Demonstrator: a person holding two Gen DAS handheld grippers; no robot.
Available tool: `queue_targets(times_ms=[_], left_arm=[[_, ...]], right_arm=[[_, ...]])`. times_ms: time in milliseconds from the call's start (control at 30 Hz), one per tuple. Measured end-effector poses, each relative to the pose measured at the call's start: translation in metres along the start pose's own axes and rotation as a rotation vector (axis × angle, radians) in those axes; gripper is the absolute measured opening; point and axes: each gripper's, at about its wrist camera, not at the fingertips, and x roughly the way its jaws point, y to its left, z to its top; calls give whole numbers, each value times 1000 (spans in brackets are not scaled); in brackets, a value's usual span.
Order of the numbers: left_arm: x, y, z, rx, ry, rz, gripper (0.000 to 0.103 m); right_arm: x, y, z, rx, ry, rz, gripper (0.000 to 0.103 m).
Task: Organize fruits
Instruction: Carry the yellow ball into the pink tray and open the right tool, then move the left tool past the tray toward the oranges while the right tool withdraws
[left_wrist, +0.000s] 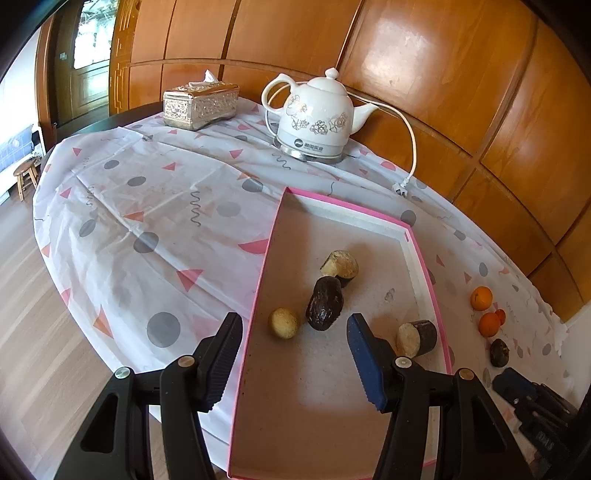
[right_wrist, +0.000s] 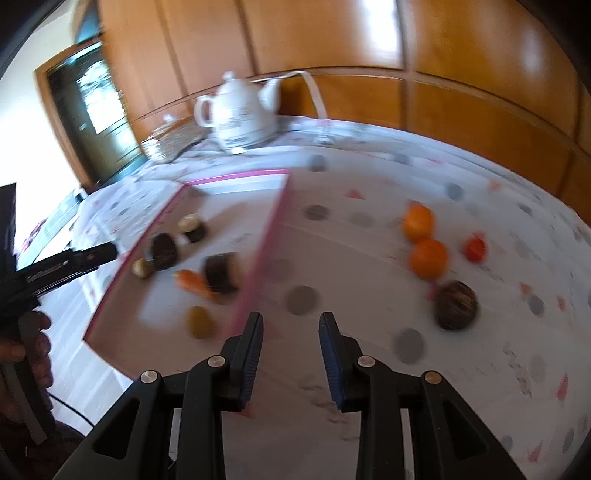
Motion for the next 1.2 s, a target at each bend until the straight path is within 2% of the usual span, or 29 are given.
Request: queue_targets(times_ms=[567, 833, 933, 1033, 1200], left_arm=[[1, -15, 0, 43, 8, -2, 60], [1, -25, -2, 69, 11, -2, 60], [0, -30, -3, 81, 11, -2, 60], [0, -33, -3, 92, 10, -3, 60], [0, -41, -4, 115, 10, -4, 60]], right_arm=[[-27, -130, -42, 310, -13, -301, 31], [-47, -180, -59, 430, -42, -447, 32], [-53, -196, -65, 474, -54, -496, 36], [-57, -211, -70, 518, -60, -544, 36], [-67, -242, -81, 615, -78, -655, 37]])
